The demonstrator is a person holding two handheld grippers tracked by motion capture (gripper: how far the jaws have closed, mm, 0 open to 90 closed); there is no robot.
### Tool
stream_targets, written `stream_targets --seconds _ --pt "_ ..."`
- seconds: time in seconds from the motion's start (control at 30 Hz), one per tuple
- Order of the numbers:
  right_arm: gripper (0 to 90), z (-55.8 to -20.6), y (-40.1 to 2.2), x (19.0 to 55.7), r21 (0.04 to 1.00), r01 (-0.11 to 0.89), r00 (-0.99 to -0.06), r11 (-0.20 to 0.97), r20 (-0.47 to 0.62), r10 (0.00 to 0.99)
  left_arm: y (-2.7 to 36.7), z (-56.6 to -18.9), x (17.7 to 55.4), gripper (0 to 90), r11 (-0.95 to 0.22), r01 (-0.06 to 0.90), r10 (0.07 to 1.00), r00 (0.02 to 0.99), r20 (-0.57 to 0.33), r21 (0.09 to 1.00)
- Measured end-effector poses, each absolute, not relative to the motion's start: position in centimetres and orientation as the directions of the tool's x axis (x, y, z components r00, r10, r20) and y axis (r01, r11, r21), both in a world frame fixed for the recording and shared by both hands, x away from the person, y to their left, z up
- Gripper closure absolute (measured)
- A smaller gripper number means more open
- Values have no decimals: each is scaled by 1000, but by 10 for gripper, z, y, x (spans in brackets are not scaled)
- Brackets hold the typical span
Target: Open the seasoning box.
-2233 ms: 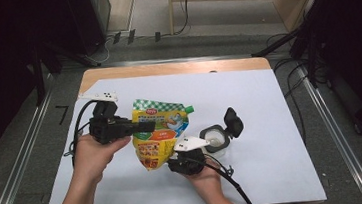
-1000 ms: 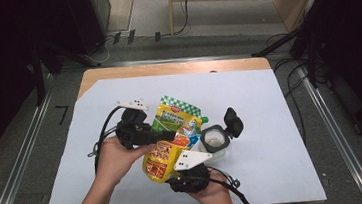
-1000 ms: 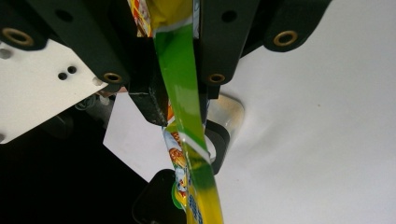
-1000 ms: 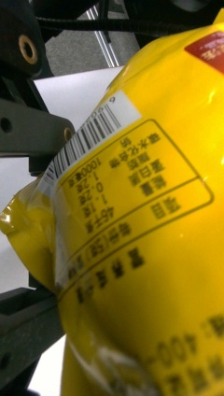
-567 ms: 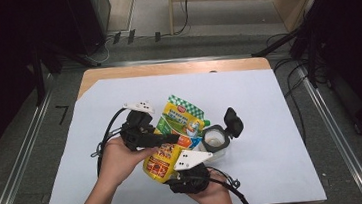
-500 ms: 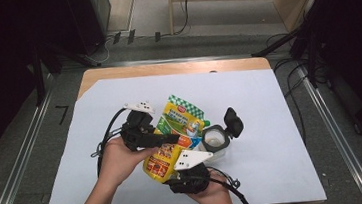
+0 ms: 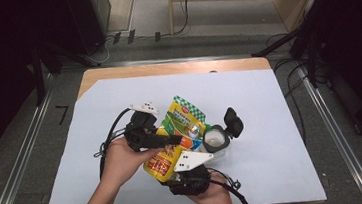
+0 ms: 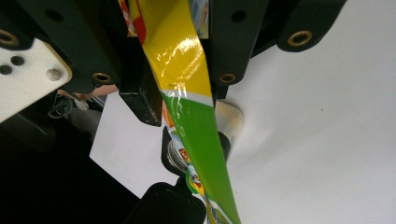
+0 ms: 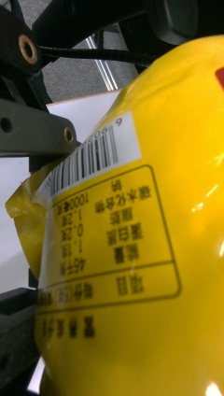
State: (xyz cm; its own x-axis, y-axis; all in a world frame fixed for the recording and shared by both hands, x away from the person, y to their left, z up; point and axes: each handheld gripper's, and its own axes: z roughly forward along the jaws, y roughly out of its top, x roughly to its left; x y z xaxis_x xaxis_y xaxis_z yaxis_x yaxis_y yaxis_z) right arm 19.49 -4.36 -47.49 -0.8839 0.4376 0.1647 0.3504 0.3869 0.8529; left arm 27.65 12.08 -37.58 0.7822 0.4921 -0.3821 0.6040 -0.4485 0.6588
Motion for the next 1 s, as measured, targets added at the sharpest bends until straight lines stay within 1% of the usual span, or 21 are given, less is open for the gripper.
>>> stream_targets --seconds 0.27,0.43,0.63,0.83,0.87,1.0 --pt "581 -475 -47 193 849 369 -874 378 178 453 114 -377 280 739 -464 606 486 784 -387 646" --pt "572 -475 -48 193 848 364 -874 385 168 457 110 -378 281 742 -473 604 481 787 -386 641" --pt "568 -476 -47 192 842 376 -871 387 178 459 107 -378 281 743 -484 609 496 782 -377 628" --pt "573 -476 -46 192 838 405 -867 366 225 445 105 -379 282 733 -473 629 502 768 -398 616" --pt "574 -475 -46 192 837 415 -865 357 241 441 105 -378 282 713 -473 634 502 764 -405 611" --pt "573 -474 -46 192 836 429 -860 343 261 439 104 -378 283 708 -471 644 500 758 -419 603"
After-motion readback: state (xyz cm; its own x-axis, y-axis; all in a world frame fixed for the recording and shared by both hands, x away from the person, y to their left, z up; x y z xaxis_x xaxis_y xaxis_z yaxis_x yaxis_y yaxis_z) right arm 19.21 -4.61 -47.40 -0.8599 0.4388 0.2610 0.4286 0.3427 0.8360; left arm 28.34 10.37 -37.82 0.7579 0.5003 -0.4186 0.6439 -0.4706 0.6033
